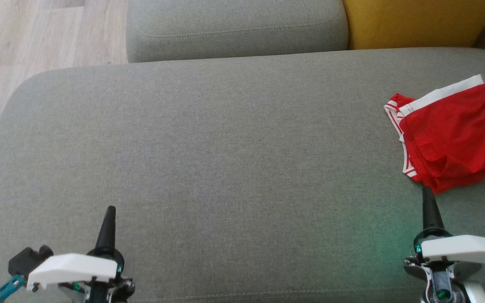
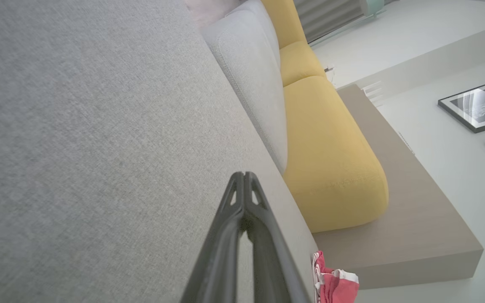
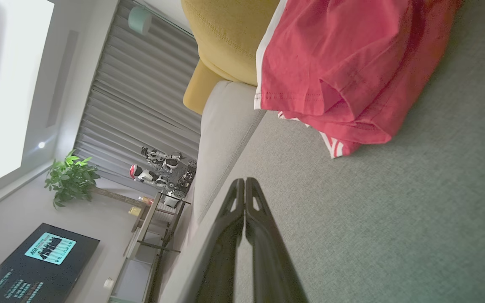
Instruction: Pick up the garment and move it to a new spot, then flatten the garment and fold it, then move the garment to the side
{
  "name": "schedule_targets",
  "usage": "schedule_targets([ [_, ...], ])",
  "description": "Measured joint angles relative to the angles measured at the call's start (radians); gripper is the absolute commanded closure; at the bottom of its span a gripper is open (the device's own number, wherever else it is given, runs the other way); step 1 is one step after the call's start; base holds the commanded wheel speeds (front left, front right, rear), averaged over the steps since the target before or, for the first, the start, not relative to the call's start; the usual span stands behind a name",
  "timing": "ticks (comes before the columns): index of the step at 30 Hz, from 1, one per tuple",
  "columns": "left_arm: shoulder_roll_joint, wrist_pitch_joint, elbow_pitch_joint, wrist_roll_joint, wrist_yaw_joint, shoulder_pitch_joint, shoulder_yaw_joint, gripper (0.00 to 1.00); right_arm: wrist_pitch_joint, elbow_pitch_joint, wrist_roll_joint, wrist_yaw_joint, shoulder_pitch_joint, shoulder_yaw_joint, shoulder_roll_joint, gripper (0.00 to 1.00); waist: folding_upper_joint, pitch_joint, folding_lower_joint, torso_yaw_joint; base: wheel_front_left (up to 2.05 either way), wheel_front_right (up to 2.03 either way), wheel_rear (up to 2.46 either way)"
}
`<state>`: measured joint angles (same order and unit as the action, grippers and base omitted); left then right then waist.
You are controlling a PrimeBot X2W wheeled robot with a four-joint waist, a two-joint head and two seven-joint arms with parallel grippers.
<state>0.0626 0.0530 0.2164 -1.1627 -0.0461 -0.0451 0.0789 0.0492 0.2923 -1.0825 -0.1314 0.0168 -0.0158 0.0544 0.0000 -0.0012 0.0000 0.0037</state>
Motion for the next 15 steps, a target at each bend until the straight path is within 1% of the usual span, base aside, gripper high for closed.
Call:
schedule_targets([
  [15, 0.0, -0.043, 0.016, -0.155, -0.025, 0.035, -0.035, 1.0, -0.044, -0.005, -0.176, 0.0, 0.017, -0.028, 0.0, 1.0, 0.0, 0.001, 0.0, -0.001, 0.0, 0.0, 0.0],
])
